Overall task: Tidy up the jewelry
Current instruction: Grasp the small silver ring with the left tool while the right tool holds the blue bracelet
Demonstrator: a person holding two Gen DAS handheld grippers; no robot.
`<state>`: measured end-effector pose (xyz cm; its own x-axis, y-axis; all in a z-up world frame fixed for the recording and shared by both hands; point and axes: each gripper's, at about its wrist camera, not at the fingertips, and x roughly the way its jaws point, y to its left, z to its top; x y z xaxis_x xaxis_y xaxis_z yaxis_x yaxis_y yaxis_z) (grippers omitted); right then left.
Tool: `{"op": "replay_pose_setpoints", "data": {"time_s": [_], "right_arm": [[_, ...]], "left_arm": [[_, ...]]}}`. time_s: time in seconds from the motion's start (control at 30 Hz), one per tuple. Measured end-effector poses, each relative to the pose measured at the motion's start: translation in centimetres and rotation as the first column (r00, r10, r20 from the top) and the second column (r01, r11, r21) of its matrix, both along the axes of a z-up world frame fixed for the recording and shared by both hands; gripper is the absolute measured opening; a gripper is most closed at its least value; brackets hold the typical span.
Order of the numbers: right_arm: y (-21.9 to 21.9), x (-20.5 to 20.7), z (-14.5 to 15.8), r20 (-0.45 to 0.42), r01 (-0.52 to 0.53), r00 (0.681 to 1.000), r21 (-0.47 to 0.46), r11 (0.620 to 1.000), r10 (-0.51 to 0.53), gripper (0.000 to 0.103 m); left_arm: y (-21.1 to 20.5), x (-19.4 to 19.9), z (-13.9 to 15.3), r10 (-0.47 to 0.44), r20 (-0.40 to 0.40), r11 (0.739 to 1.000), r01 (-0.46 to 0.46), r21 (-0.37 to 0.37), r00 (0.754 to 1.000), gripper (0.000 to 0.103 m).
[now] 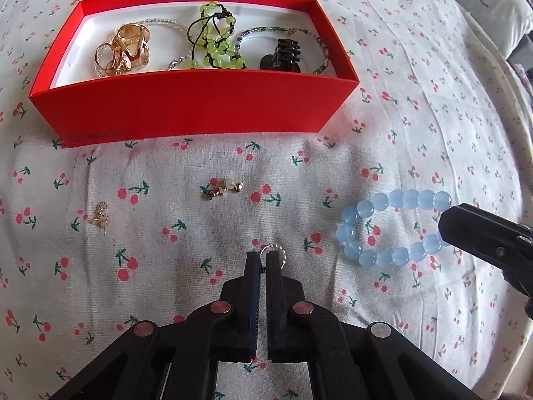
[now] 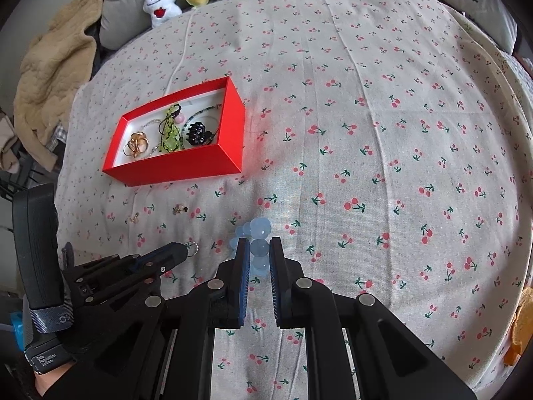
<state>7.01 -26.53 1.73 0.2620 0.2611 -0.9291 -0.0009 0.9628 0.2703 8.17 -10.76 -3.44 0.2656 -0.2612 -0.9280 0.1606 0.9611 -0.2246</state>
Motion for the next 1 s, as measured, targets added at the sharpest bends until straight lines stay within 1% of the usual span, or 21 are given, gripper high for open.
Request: {"op": "replay_pose_setpoints", "data": {"time_s": [0.07, 0.1, 0.13, 0.17, 0.2, 0.23, 0.33, 0.47, 0.53, 0.57, 0.6, 0.63, 0.83, 1.0], "right_arm": [[0.0, 0.1, 0.0, -0.001, 0.003, 1.0, 0.003, 1.0, -0.003, 0.013], [-0.1, 0.1, -0.1, -0.003, 0.005, 1.0, 0.004, 1.0, -0.005, 0.013], [-0.1, 0.1, -0.2, -0.005, 0.007, 1.0, 0.004, 1.0, -0.007, 0.013], [-0.1, 0.1, -0.3, -0.009, 0.009, 1.0, 0.003, 1.0, -0.009, 0.013], [-0.2, 0.2, -0.4, -0.012, 0.01, 1.0, 0.003, 1.0, -0.01, 0.013], [-0.2, 0.2, -0.5, -0.016, 0.012, 1.0, 0.003, 1.0, -0.012, 0.013], [-0.2, 0.2, -0.6, -0.022, 0.016, 1.0, 0.004, 1.0, -0.016, 0.013], [-0.3, 0.2, -0.7, -0.024, 0.015, 1.0, 0.004, 1.0, -0.015, 0.013], [-0.3, 0.2, -0.8, -0.026, 0.016, 1.0, 0.004, 1.0, -0.016, 0.013], [-0.3, 0.2, -0.8, -0.028, 0.016, 0.999, 0.004, 1.0, -0.016, 0.013], [-0.4, 0.2, -0.8, -0.029, 0.017, 0.999, 0.005, 1.0, -0.017, 0.013], [-0.4, 0.2, -0.8, -0.03, 0.018, 0.999, 0.005, 1.0, -0.018, 0.013], [-0.5, 0.4, -0.6, -0.025, 0.025, 0.999, 0.012, 1.0, -0.024, 0.013], [-0.1, 0.5, 0.9, 0.022, 0.021, 1.0, 0.046, 0.999, -0.022, 0.013]], "left_arm": [[-0.2, 0.0, 0.0, -0.021, -0.002, 1.0, 0.021, 0.013, 1.0, 0.0], [-0.1, -0.1, -0.1, -0.02, -0.005, 0.999, 0.02, 0.025, 1.0, 0.005], [-0.1, 0.0, -0.3, -0.019, -0.01, 0.999, 0.02, 0.032, 1.0, 0.019], [-0.3, 0.1, -0.5, -0.013, -0.012, 0.999, 0.013, 0.033, 1.0, 0.027], [-0.3, 0.2, -0.7, -0.004, -0.011, 1.0, 0.004, 0.031, 1.0, 0.037], [-0.2, 0.3, -0.7, 0.003, -0.01, 1.0, -0.003, 0.026, 1.0, 0.038], [-0.3, 0.5, -0.9, -0.004, -0.018, 1.0, 0.005, 0.014, 1.0, 0.038], [-1.2, 0.5, -1.4, -0.038, -0.012, 0.998, 0.039, 0.051, 0.999, 0.036], [-1.9, 0.3, -1.7, -0.057, 0.0, 0.993, 0.057, 0.1, 0.998, 0.025], [-2.1, 0.3, -1.8, -0.064, 0.006, 0.99, 0.062, 0.123, 0.998, 0.022], [-2.1, 0.2, -1.9, -0.065, 0.012, 0.988, 0.063, 0.139, 0.998, 0.016], [-2.1, 0.3, -1.8, -0.065, 0.012, 0.988, 0.063, 0.14, 0.998, 0.016], [-1.5, 0.5, -1.5, -0.043, 0.001, 0.994, 0.043, 0.1, 0.999, 0.016], [-0.1, 0.0, -0.2, -0.033, 0.005, 0.998, 0.033, 0.058, 0.999, 0.016]]}}
